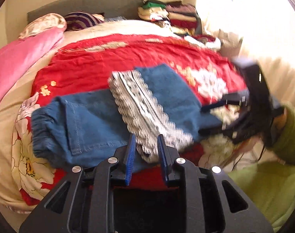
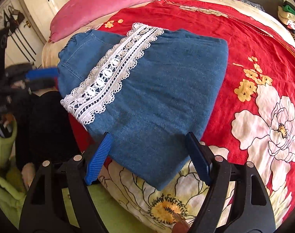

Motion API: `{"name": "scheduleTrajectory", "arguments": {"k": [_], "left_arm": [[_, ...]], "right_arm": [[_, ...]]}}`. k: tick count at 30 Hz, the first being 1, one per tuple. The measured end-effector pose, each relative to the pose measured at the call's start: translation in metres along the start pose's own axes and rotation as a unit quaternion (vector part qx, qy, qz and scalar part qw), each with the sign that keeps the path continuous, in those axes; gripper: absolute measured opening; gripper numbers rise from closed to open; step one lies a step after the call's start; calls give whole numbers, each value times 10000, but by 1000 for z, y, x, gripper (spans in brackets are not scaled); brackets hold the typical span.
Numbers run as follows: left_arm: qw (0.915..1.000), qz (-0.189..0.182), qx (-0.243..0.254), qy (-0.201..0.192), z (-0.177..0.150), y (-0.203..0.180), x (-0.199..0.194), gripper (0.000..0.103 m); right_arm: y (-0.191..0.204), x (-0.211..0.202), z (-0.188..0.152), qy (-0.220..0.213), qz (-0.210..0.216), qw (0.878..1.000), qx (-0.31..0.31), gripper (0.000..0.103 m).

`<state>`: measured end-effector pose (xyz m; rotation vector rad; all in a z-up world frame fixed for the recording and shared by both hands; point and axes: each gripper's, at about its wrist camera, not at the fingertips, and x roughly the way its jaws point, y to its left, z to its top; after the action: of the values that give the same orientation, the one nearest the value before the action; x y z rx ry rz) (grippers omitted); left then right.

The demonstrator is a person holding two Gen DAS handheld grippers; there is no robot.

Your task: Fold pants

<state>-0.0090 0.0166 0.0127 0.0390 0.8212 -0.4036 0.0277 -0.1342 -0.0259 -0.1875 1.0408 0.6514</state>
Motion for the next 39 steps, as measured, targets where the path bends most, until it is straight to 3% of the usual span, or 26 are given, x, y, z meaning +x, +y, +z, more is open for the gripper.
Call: {"name": "scheduleTrajectory", "arguments": {"k": [3, 7, 10, 13, 18, 22, 27, 33, 39], "left_arm": [[9996, -143, -215, -73, 14, 1, 2, 23], [9988, -368, -266, 171, 21, -11, 29, 25], [9984, -124, -163, 534, 13, -15, 55, 25], [9969, 63, -190, 765, 0, -12, 67, 33], [9962, -50, -413, 763, -8, -2, 69, 41], [9957, -126, -528, 749, -10, 1, 71, 42], [9956, -145, -617, 693, -11, 3, 66, 45], [9958, -134, -684, 598, -11, 5, 58, 55], [9962, -66, -748, 447, -10, 7, 46, 67]], "right_arm": [[0, -3, 1, -44, 39, 10000, -12, 71], [-3, -25, 3, -552, 72, 9984, 118, 71], [-2, -33, 5, -734, 82, 9972, 104, 71], [-1, -25, 3, -603, 184, 9980, 57, 71], [-7, -2, -9, -163, -1, 9998, 113, 68], [-13, 1, -16, -107, -77, 9997, 212, 68], [-12, -1, -15, -148, -75, 9995, 258, 69], [-14, -12, -13, -322, -95, 9988, 348, 72], [-11, -25, -7, -536, -176, 9977, 383, 84]]}}
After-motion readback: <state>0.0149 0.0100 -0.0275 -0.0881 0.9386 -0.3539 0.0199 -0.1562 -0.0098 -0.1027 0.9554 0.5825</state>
